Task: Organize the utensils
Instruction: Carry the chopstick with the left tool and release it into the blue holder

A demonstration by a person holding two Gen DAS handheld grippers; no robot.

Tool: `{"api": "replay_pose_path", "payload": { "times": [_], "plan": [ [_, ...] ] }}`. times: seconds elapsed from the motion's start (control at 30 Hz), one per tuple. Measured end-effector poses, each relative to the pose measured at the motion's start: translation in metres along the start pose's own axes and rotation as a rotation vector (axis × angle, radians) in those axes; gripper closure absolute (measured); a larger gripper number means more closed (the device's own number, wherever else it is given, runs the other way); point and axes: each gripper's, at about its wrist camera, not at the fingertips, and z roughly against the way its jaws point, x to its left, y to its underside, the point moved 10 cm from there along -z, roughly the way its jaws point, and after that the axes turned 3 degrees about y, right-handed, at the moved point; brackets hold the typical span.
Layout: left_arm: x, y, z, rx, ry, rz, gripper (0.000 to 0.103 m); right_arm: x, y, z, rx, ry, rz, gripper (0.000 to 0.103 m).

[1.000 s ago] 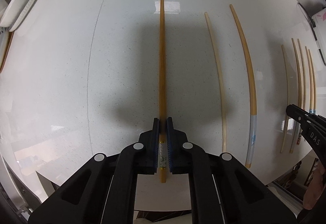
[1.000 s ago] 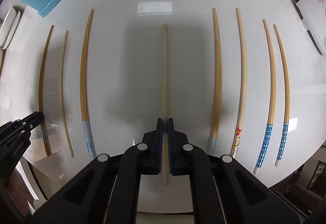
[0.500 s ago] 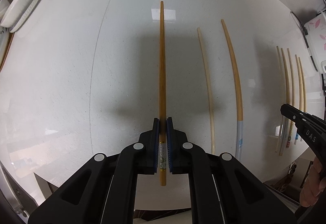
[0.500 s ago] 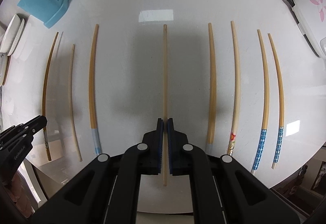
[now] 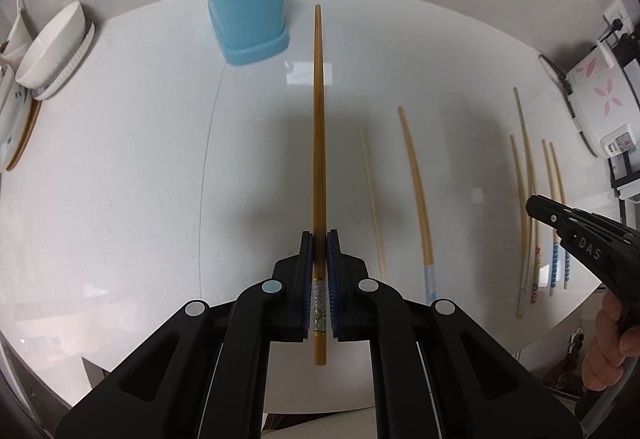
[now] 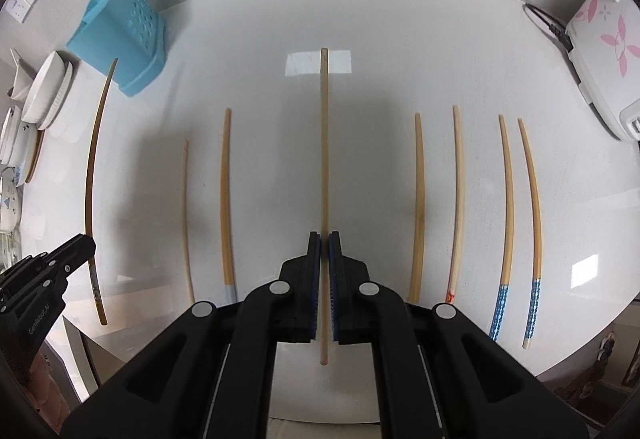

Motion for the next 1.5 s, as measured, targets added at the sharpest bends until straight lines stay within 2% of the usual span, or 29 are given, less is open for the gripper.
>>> {"api": "replay_pose_path", "payload": {
  "times": [0.23, 0.47, 0.83, 1.13, 1.27, 1.5],
  "plan": [
    [-0.016, -0.03, 0.025, -0.115, 0.033, -0.01, 0.097, 0.003, -0.019, 0.03, -0.103, -0.028, 0.018, 0.099],
    [-0.017, -0.053, 0.042, -0.203, 0.036, -0.003, 0.097, 0.017, -0.039, 0.051, -0.188, -0.064, 0.041, 0.099],
    [-0.002, -0.097, 0.062, -0.319, 0.047, 0.029, 0.097, 0.042, -0.074, 0.07, -0.272, -0.112, 0.069, 0.099],
    [0.016, -0.135, 0.063, -0.38, 0.037, 0.049, 0.097, 0.07, -0.111, 0.08, -0.341, -0.143, 0.114, 0.099],
    [0.025, -0.152, 0.063, -0.407, 0.05, 0.067, 0.097, 0.082, -0.125, 0.08, -0.344, -0.151, 0.137, 0.099],
    [0.038, -0.187, 0.077, -0.526, 0.054, 0.084, 0.097, 0.104, -0.151, 0.08, -0.363, -0.174, 0.167, 0.099]
  ]
}}
